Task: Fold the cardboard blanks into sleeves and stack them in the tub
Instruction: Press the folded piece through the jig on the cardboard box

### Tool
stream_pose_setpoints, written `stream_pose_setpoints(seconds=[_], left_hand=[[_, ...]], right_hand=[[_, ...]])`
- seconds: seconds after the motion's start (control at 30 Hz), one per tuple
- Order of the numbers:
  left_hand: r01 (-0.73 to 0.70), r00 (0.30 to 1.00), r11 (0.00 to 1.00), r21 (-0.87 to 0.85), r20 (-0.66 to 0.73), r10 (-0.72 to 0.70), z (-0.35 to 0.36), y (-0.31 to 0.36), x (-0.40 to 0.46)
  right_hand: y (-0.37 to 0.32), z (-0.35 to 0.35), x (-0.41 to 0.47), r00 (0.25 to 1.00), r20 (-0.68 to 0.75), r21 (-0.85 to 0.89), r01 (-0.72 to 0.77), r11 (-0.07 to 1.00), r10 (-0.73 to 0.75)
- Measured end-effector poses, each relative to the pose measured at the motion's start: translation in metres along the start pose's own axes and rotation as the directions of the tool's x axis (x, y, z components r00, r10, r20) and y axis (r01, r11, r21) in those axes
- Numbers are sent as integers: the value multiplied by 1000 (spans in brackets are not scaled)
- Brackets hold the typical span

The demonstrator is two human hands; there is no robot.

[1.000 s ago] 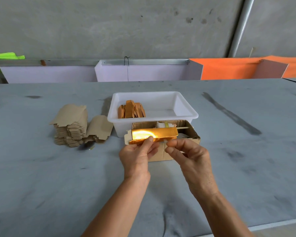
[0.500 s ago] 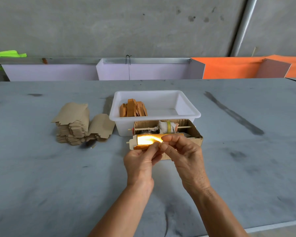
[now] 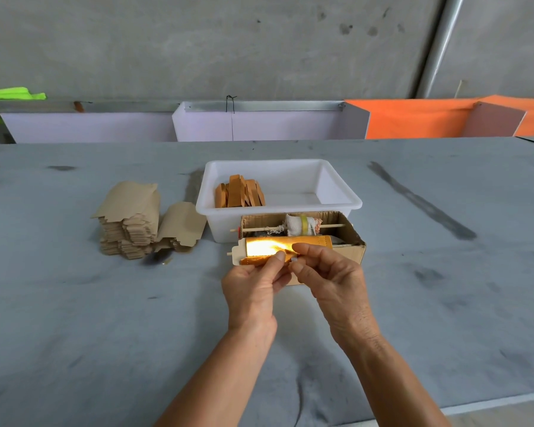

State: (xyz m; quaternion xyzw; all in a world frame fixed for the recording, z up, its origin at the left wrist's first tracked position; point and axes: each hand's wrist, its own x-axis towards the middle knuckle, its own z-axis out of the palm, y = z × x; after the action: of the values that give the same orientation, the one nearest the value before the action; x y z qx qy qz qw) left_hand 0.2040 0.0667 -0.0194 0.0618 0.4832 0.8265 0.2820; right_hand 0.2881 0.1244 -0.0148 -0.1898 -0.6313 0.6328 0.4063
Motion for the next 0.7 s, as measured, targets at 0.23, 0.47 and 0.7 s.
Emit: stream_pose_setpoints(seconds=[0.23,0.47,0.7], left_hand=[[2,1000,1000,13,-6,-2,0,0,0],[7,1000,1000,12,-5,-7,0,0,-1],[10,1000,1000,30,-5,-10,-1,0,-2]], right_hand=[[1,0,0,1000,-18,-25,-18,1000,17],[2,-1,0,999,-10,-56,-32,998,32],[3,-1,1,999,6,-86,-31,996,31]])
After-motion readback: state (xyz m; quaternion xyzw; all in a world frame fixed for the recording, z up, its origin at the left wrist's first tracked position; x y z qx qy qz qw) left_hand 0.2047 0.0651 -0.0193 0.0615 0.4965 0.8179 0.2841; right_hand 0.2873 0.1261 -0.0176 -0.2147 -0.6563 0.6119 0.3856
